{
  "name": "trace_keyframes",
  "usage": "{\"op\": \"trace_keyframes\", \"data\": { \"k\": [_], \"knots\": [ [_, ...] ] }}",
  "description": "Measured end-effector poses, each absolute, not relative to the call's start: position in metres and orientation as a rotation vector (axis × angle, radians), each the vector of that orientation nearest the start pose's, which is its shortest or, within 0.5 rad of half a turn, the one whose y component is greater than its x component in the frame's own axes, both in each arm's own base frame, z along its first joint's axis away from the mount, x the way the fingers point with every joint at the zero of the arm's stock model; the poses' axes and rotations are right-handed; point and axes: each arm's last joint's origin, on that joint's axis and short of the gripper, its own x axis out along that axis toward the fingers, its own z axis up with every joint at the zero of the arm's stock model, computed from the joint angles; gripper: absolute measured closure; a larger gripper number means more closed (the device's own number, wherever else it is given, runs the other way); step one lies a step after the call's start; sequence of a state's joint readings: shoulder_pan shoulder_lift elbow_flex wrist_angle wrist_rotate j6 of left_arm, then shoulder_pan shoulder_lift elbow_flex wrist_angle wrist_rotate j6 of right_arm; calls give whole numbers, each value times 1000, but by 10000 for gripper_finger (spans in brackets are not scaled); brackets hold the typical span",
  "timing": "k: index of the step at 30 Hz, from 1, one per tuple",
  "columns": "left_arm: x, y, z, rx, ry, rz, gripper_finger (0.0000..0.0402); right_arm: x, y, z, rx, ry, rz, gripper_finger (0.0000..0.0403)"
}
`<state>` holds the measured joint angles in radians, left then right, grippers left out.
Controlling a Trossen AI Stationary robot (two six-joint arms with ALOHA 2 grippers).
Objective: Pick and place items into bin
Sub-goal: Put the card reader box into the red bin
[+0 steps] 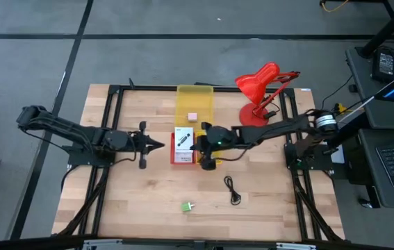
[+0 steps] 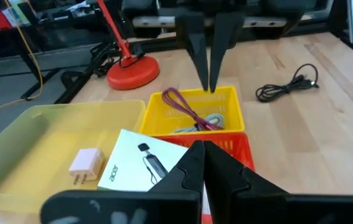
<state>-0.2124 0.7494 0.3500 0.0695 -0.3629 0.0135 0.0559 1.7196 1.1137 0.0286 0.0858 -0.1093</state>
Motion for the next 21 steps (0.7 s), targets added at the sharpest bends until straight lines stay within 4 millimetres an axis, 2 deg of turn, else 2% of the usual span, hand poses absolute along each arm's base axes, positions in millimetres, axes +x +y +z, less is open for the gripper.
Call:
{"op": "trace_keyframes", "data": {
  "k": [6, 12, 15, 21],
  "knots": [
    [179, -14, 202, 101, 361, 175, 400, 347, 25, 215, -141, 462, -85, 403],
    [198, 11, 197, 77, 428, 283, 400, 327, 28, 203, -96, 396, -108, 403],
    [211, 25, 193, 79, 486, 305, 400, 322, 27, 198, -93, 364, -128, 403],
    [235, 52, 180, 92, 594, 392, 400, 321, 26, 201, -116, 331, -181, 403]
  ]
}}
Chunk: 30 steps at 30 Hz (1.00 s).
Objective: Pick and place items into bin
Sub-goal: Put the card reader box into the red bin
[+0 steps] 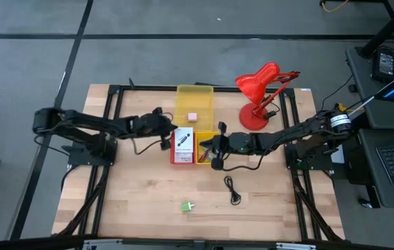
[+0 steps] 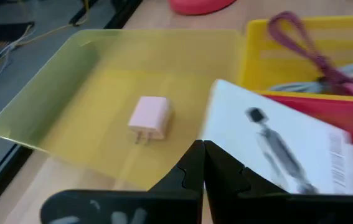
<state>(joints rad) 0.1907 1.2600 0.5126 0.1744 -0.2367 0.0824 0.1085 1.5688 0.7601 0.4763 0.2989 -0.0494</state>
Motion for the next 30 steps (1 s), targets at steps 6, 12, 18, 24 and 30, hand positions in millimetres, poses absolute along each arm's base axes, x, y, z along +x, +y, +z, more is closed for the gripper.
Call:
{"op": "trace_keyframes", "data": {
  "k": [6, 12, 18, 24, 30],
  "knots": [
    [252, 70, 176, 105, 629, 438, 400, 321, 29, 201, -106, 328, -176, 403],
    [258, 74, 171, 81, 657, 371, 400, 320, 33, 201, -109, 334, -162, 403],
    [258, 71, 171, 74, 663, 336, 400, 320, 33, 200, -110, 336, -161, 403],
    [257, 67, 168, 39, 687, 243, 400, 320, 33, 200, -110, 337, -161, 403],
    [256, 67, 168, 23, 689, 247, 400, 320, 33, 200, -110, 337, -161, 403]
  ]
}}
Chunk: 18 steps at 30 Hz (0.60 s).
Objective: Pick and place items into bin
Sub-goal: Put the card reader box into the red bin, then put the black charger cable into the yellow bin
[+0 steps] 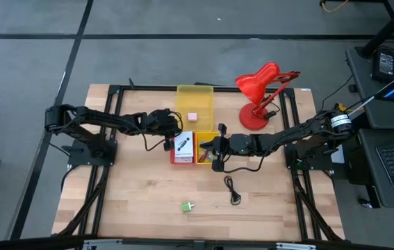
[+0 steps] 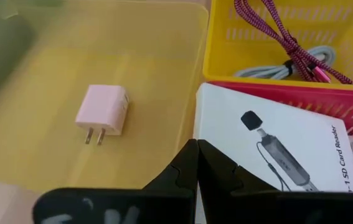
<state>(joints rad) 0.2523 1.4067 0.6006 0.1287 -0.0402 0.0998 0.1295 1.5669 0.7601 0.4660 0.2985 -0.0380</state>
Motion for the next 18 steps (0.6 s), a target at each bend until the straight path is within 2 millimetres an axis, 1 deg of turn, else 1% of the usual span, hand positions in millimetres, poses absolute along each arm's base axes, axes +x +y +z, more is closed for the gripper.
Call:
{"op": "trace_keyframes", "data": {
  "k": [8, 15, 18],
  "knots": [
    [256, 69, 168, 51, 695, 310, 400, 320, 33, 200, -110, 336, -161, 403],
    [255, 64, 166, 3, 715, 164, 400, 320, 33, 200, -110, 336, -161, 403],
    [253, 63, 163, -11, 751, 143, 400, 320, 33, 200, -110, 337, -161, 403]
  ]
}}
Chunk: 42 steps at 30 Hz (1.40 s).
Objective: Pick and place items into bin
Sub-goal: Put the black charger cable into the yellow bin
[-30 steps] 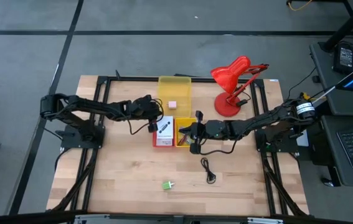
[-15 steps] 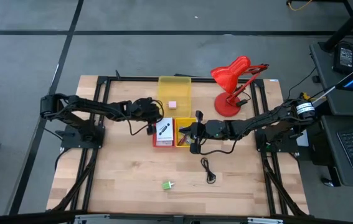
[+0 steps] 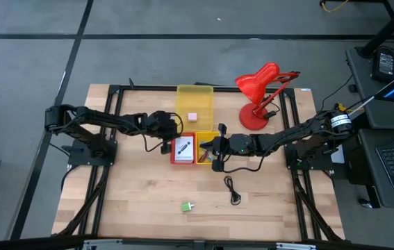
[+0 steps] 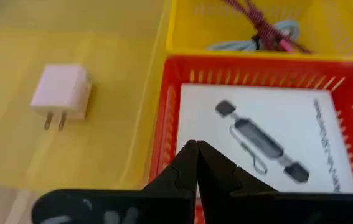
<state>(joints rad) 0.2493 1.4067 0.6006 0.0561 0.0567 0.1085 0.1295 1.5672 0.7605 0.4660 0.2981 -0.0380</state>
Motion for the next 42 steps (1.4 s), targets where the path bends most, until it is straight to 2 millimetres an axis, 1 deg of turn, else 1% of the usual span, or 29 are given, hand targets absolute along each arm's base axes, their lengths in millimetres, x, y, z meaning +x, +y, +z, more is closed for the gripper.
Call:
{"op": "trace_keyframes", "data": {
  "k": [4, 8, 14, 17, 21, 30, 35, 37, 39, 42],
  "knots": [
    [252, 63, 162, -13, 758, 157, 400, 320, 33, 200, -110, 337, -161, 403],
    [253, 62, 169, 0, 715, 155, 400, 320, 33, 200, -110, 336, -160, 403],
    [249, 50, 190, 41, 619, 105, 400, 321, 35, 201, -125, 329, -153, 403],
    [245, 43, 202, 49, 561, 61, 400, 320, 36, 199, -135, 358, -135, 403],
    [231, 30, 214, 70, 489, 17, 400, 319, 38, 197, -139, 372, -128, 403],
    [186, 6, 219, 100, 293, -45, 400, 318, 44, 196, -114, 382, -93, 403],
    [170, -6, 223, 109, 226, -124, 400, 315, 56, 198, -111, 375, -57, 403],
    [165, -10, 224, 112, 209, -151, 400, 313, 61, 200, -80, 368, -55, 403],
    [160, -14, 224, 114, 198, -176, 400, 309, 66, 203, -48, 386, -82, 403],
    [152, -19, 219, 117, 197, -209, 400, 302, 73, 205, 12, 476, -156, 403]
  ]
}}
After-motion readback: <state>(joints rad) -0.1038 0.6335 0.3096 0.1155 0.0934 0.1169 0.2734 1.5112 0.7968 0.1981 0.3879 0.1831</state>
